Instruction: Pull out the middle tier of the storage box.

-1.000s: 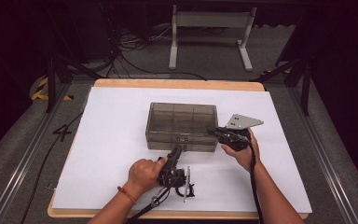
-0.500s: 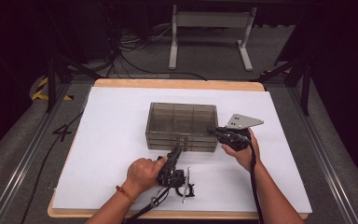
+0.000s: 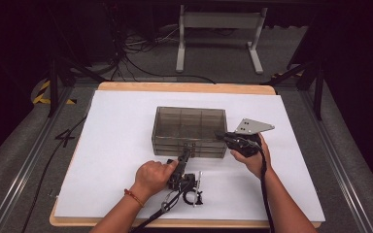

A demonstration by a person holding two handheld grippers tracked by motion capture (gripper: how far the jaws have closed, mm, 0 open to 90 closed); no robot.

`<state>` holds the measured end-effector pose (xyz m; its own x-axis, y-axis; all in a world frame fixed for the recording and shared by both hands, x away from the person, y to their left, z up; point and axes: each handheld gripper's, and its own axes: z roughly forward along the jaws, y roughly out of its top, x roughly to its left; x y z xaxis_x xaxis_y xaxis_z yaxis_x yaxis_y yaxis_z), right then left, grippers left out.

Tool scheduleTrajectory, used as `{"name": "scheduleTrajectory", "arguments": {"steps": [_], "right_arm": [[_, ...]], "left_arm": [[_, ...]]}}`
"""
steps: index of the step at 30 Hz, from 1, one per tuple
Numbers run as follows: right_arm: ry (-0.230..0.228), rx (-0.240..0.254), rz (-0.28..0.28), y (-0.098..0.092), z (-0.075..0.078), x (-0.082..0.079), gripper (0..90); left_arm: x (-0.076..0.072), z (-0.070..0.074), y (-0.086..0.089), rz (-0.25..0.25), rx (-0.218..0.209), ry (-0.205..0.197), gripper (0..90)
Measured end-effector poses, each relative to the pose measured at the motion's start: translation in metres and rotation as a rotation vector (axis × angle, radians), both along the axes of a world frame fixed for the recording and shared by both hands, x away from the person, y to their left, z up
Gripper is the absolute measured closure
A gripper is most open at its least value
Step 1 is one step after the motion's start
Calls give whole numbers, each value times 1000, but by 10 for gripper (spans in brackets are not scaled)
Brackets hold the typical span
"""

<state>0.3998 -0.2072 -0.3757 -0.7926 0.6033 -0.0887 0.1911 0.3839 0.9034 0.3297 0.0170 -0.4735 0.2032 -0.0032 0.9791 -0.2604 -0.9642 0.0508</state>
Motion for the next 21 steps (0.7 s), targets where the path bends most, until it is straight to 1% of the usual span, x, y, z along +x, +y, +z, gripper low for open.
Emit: {"name": "scheduleTrajectory", "arguments": {"steps": [1,2,3,4,6,7,8,10,11,13,14,15,16,17,18,20,21], "right_arm": [[0,0,-1,0,0,0,900],[1,0,-1,0,0,0,900],[2,2,-1,0,0,0,900],[5,4,-1,0,0,0,900],[16,20,1,-1,-1,1,900],[19,22,2,-2,-1,1,900],[20,22,3,-2,-1,1,900],[19,20,3,-2,0,1,900],[17,19,3,-2,0,1,900],[16,18,3,-2,0,1,900],[15,17,3,-2,0,1,900],[14,15,3,-2,0,1,900],[14,12,4,-2,0,1,900],[15,13,3,-2,0,1,900],[15,13,3,-2,0,1,900],[14,13,1,-2,0,1,900],[14,13,1,-2,0,0,900]], "left_arm": [[0,0,-1,1,15,-11,797],[0,0,-1,2,17,-11,798],[0,0,-1,5,13,-10,799],[0,0,0,7,0,-5,800],[-1,1,-1,15,1,-9,802],[-1,1,0,12,2,-5,801],[-2,1,0,13,-9,3,802],[-2,0,1,10,-12,3,801],[-3,1,1,9,-7,5,801],[-4,0,1,9,-9,1,801],[-5,2,2,5,6,2,800],[-6,1,2,-8,-9,-1,800],[-7,0,2,-5,-6,-2,800],[-7,-1,3,-7,-26,0,800],[-8,-1,3,-11,-34,3,800],[-10,-1,3,-14,-28,-1,800],[-11,-2,3,-21,-47,3,800]]}}
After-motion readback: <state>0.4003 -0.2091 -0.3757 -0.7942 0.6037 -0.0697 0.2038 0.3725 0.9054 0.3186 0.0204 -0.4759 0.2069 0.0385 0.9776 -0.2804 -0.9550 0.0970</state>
